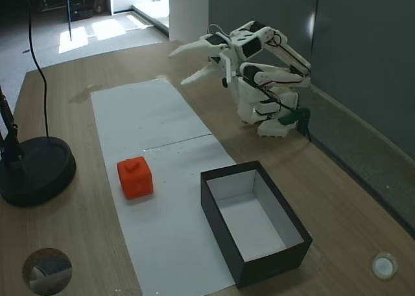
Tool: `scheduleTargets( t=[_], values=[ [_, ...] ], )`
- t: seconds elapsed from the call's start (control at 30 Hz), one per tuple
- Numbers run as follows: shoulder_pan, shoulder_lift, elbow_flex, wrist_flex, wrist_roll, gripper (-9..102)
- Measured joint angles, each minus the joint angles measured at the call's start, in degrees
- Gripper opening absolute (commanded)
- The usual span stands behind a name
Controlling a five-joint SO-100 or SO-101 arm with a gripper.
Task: Grab a orange square and put it in the box.
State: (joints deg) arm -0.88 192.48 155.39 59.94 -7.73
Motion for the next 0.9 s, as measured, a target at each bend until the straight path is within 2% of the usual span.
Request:
scheduleTargets(
  t=[0.2,0.4,0.7,0.9],
  values=[
    [-8.7,-25.4,-11.6,0.18,-0.09,35],
    [-18.63,-56.78,-32.96,5.8,-0.26,36],
    [-19.95,-93.25,-68.91,14.33,-4.13,36],
    [-16.96,-107.93,-80.95,14.94,-4.13,36]
  ],
)
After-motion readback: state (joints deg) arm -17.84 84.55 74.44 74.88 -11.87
